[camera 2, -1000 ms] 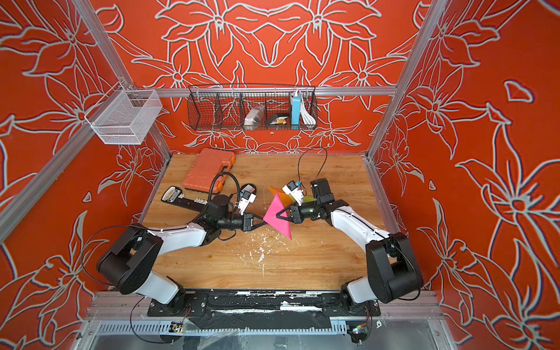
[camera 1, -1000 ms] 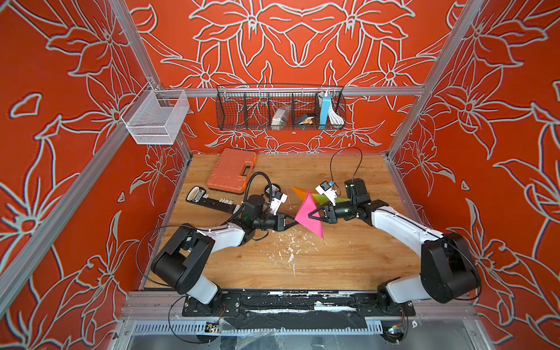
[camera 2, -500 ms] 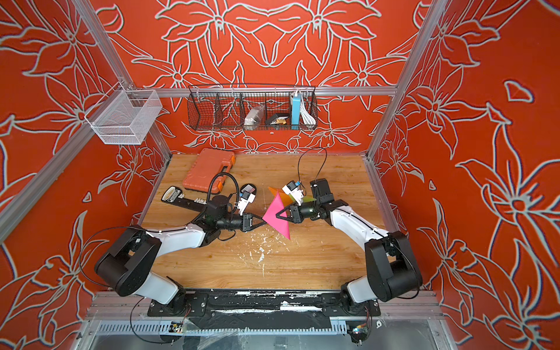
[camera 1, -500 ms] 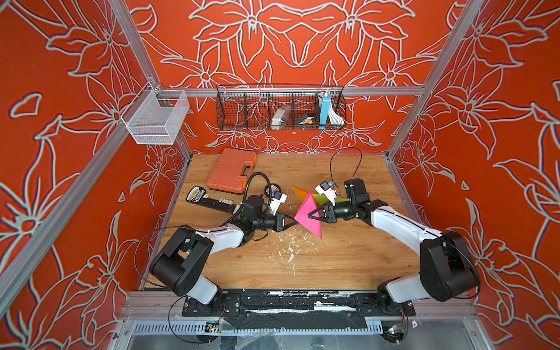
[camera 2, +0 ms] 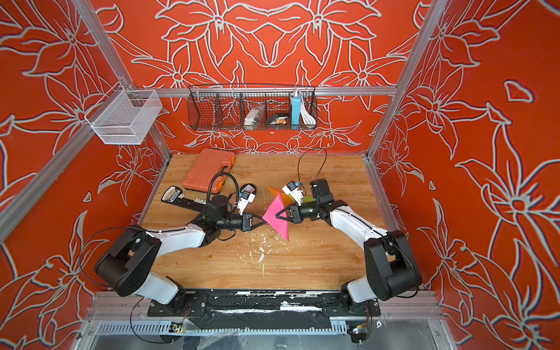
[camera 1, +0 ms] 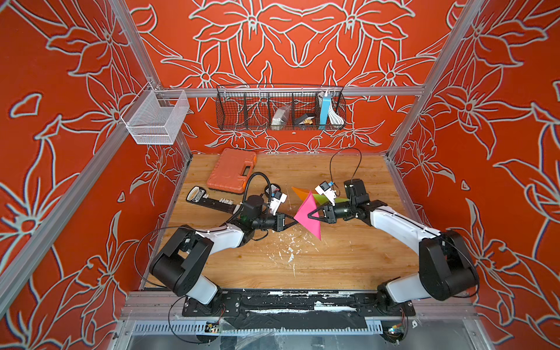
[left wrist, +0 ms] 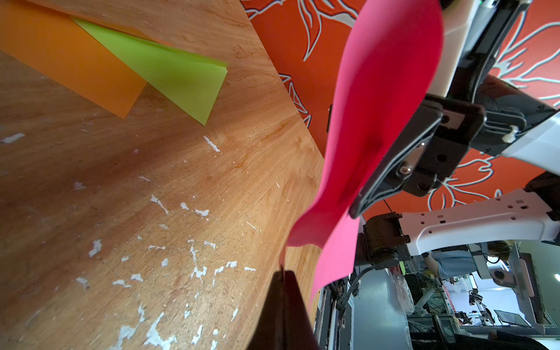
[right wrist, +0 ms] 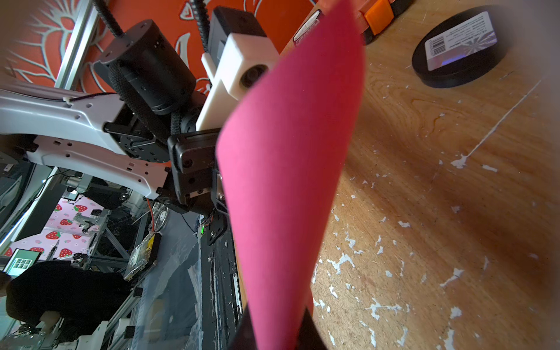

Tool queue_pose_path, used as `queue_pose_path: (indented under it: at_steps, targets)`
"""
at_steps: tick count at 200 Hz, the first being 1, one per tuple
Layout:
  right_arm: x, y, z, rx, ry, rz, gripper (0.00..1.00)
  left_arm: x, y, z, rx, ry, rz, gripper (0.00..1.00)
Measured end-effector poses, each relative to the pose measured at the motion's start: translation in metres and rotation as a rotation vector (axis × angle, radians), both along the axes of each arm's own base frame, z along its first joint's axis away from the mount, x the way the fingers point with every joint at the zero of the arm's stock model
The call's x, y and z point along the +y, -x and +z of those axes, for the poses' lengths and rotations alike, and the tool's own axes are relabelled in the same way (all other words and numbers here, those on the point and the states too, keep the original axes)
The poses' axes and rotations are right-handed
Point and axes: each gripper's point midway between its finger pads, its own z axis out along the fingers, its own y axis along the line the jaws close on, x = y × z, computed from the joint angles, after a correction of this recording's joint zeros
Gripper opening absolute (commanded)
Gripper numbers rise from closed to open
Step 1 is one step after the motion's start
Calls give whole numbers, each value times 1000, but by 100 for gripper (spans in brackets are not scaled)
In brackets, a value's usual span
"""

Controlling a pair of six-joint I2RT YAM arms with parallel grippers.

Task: Fold the square paper diagonally
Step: Fold the paper at the center of the board.

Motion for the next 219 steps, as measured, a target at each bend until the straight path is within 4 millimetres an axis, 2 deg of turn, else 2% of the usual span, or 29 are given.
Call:
queue_pose_path:
  at_steps: [139, 160, 219]
  targets:
    - [5, 6, -7, 43, -12, 25, 15, 0, 0, 0, 0, 0, 1, 5]
    - [5, 6, -7, 47, -12, 24, 2, 0, 0, 0, 0, 0, 1, 5]
    - [7, 8, -7, 47, -16, 33, 3, 0, 0, 0, -1, -1, 2, 7]
